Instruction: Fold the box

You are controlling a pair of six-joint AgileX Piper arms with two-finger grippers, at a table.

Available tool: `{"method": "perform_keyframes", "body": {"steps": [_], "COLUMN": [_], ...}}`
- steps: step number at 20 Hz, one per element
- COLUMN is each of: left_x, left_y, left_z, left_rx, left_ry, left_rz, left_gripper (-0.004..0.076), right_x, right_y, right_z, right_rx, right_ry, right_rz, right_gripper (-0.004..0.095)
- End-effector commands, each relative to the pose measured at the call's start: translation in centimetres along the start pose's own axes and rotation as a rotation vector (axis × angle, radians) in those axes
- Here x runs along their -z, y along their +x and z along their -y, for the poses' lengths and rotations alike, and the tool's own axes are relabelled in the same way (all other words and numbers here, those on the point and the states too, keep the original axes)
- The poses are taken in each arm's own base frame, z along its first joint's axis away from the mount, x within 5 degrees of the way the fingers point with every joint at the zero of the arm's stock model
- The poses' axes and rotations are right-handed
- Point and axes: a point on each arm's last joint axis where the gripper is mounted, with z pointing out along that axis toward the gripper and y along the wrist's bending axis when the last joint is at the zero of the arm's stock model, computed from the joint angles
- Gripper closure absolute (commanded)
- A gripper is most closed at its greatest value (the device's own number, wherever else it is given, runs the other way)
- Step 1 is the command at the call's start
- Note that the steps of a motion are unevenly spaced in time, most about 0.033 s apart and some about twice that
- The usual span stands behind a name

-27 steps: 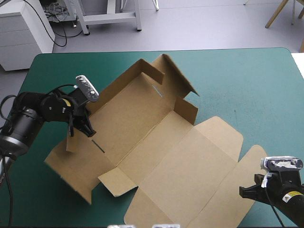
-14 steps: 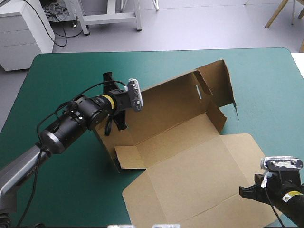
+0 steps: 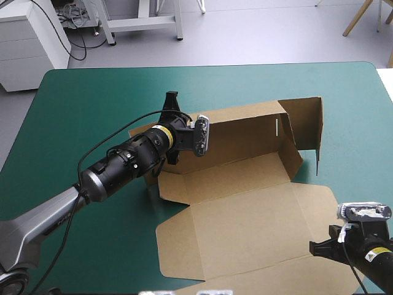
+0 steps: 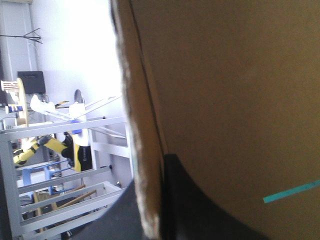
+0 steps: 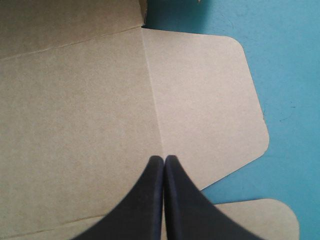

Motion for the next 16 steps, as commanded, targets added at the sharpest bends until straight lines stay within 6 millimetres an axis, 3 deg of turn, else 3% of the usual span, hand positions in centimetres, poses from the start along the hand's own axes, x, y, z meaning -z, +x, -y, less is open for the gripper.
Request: {"method": "perform_keyframes", "body": {"steps": [1, 5, 12, 16], "left_x": [1.7, 1.7, 2.3, 1.5], "left_y": [-1.0, -1.1, -3.2, -3.2], "left_z": [-2.4, -2.5, -1.4, -0.6], "left_rx": [-0.040, -0.031, -0.031, 0.027], "left_ry": [-0.154, -0.172, -0.134, -0.098], "left_rz": [0.071, 0.067, 0.094, 0.049], "left_gripper": [0.0734, 0.0734, 0.0734, 0.0734], "right_x": [0.5, 0.5, 0.5, 0.5], "right_y": [-1.0, -1.0, -1.0, -1.0], "right_z": [-0.1, -0.1, -0.1, -0.1], "right_rx": [0.006, 0.006, 0.006, 0.006], "right_ry": [-0.001, -0.001, -0.001, -0.001], "right_rz": [0.071, 0.071, 0.071, 0.071], "right_gripper": [0.0927, 0.0927, 0.0927, 0.0927]}}
